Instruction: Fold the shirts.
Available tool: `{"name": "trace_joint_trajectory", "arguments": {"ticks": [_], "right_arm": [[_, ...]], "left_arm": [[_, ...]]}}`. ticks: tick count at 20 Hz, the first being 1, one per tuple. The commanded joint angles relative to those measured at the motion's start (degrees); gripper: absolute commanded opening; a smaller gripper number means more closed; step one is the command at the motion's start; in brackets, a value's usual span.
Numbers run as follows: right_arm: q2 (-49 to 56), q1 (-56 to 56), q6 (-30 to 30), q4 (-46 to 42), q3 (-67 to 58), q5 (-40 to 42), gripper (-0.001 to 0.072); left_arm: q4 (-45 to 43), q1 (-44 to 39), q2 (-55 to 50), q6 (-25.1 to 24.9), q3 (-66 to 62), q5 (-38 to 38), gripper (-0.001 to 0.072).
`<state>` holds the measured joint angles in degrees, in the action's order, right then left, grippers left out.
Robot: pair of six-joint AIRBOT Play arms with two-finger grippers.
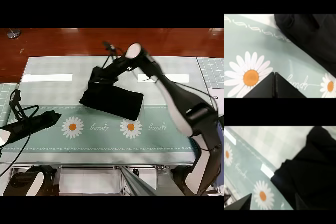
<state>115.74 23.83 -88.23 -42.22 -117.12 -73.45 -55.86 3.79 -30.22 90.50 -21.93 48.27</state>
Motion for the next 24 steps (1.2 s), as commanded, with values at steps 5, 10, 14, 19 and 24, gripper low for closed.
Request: {"name": "trace_joint_trajectory", "arguments": {"ticks": [5,10,14,19,24], "right_arm": [[-22.9,-22.7,6.3,-26.5,14.0,-23.6,0.0624],[-47.6,-29.0,-3.4,-17.4,63.6,13.6,0.0623],[-43.8,-23.4,3.6,0.8,77.2,24.3,0.0623],[-28.5,-16.9,7.7,9.6,68.8,23.3,0.0622],[-18.1,-13.0,11.8,11.8,53.3,12.8,0.0035]], "left_arm": [[1.1,-0.1,0.6,0.0,1.6,-0.7,0.0033],[1.1,-1.1,0.6,0.0,1.7,-0.7,0.0033],[1.1,-3.0,0.5,0.2,1.7,-1.7,0.0033],[1.6,-4.5,0.6,0.2,1.7,-2.3,0.0033],[1.7,-4.7,0.5,0.2,1.7,-2.9,0.0033]]}}
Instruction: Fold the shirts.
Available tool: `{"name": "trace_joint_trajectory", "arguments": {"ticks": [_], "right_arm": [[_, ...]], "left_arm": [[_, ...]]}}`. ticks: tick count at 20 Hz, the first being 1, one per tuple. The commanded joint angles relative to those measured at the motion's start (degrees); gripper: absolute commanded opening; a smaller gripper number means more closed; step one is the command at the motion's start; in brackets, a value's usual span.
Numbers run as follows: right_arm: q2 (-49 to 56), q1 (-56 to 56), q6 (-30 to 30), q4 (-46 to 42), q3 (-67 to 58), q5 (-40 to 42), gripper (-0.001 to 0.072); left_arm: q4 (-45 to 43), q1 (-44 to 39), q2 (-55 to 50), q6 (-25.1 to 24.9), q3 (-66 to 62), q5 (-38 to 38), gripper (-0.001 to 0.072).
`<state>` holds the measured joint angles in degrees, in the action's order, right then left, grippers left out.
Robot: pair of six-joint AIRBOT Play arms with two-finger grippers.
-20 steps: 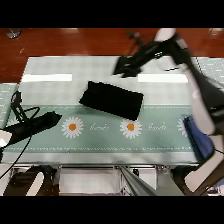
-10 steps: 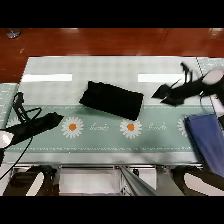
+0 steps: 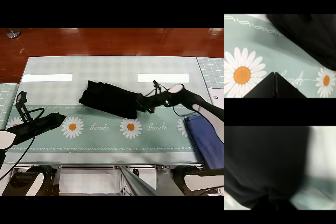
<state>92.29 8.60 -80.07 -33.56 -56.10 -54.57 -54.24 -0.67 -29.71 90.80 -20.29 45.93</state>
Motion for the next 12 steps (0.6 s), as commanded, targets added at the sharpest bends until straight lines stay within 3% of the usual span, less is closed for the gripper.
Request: {"name": "trace_joint_trajectory", "arguments": {"ticks": [1,3,9,12], "right_arm": [[5.5,2.2,4.9,2.7,-12.2,-8.8,0.0019],[4.6,1.8,3.6,-2.3,-22.4,-13.0,0.0018],[3.7,-2.3,-10.9,-28.5,-59.1,-30.0,0.0018],[0.9,-8.2,-12.8,-29.9,-65.5,-37.0,0.0018]], "left_arm": [[0.1,-0.2,0.0,-0.1,0.0,-0.8,0.0033],[0.1,-0.2,0.1,-0.1,0.0,-0.7,0.0033],[0.1,-0.2,0.1,-0.1,0.0,-0.7,0.0033],[0.1,-0.2,0.1,-0.1,0.0,-0.1,0.0033]]}}
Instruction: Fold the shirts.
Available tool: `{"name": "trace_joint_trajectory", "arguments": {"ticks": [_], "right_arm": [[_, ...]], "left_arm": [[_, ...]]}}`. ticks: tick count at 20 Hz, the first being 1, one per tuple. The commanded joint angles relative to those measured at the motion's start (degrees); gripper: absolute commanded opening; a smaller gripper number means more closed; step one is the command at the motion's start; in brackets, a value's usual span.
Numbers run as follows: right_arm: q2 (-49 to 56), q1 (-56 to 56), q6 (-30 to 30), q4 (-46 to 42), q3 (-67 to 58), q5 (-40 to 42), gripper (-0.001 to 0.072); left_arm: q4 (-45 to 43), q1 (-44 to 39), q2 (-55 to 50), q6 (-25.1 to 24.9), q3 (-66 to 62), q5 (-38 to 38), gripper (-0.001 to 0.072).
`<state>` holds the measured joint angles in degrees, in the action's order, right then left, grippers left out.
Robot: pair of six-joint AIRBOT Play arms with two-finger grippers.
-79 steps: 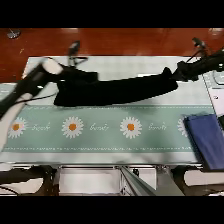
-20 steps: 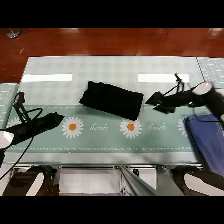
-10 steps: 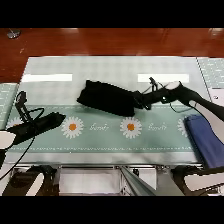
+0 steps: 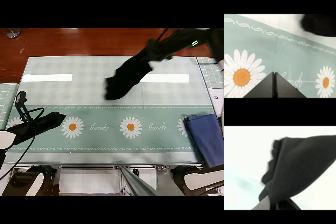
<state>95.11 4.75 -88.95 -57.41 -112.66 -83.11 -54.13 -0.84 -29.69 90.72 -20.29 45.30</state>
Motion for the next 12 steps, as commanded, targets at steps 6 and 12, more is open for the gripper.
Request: {"name": "trace_joint_trajectory", "arguments": {"ticks": [6,12], "right_arm": [[-11.2,-23.4,-5.7,-6.3,-6.8,-21.9,0.0018],[-28.5,-40.5,-5.2,-22.7,10.6,-23.2,0.0018]], "left_arm": [[0.0,0.0,0.0,0.0,0.0,1.8,0.0033],[0.0,0.0,0.0,0.0,0.0,1.8,0.0033]]}}
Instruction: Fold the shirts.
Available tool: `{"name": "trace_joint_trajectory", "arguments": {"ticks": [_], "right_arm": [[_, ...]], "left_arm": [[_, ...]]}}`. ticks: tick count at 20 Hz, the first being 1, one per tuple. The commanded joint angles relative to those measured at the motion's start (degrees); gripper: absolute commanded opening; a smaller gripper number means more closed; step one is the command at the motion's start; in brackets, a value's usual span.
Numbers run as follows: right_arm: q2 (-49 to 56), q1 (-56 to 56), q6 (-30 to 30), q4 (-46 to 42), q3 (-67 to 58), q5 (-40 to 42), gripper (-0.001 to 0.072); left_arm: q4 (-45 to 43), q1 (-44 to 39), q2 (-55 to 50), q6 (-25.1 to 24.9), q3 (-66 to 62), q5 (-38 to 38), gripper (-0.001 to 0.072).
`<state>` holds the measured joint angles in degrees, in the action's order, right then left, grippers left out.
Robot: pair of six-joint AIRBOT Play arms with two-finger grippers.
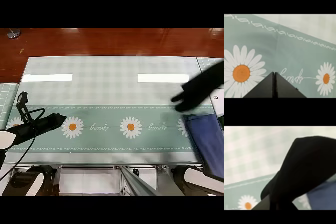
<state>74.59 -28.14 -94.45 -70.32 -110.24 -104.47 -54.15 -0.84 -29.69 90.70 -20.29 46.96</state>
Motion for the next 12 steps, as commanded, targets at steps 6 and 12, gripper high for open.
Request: {"name": "trace_joint_trajectory", "arguments": {"ticks": [6,12], "right_arm": [[-28.9,-24.8,1.2,-27.3,39.3,-1.8,0.0018],[-30.3,-28.1,0.2,-24.8,50.8,-0.5,0.0626]], "left_arm": [[0.0,0.0,0.0,-0.2,0.1,-2.1,0.0033],[0.0,0.0,0.0,-7.0,0.0,-5.2,0.0033]]}}
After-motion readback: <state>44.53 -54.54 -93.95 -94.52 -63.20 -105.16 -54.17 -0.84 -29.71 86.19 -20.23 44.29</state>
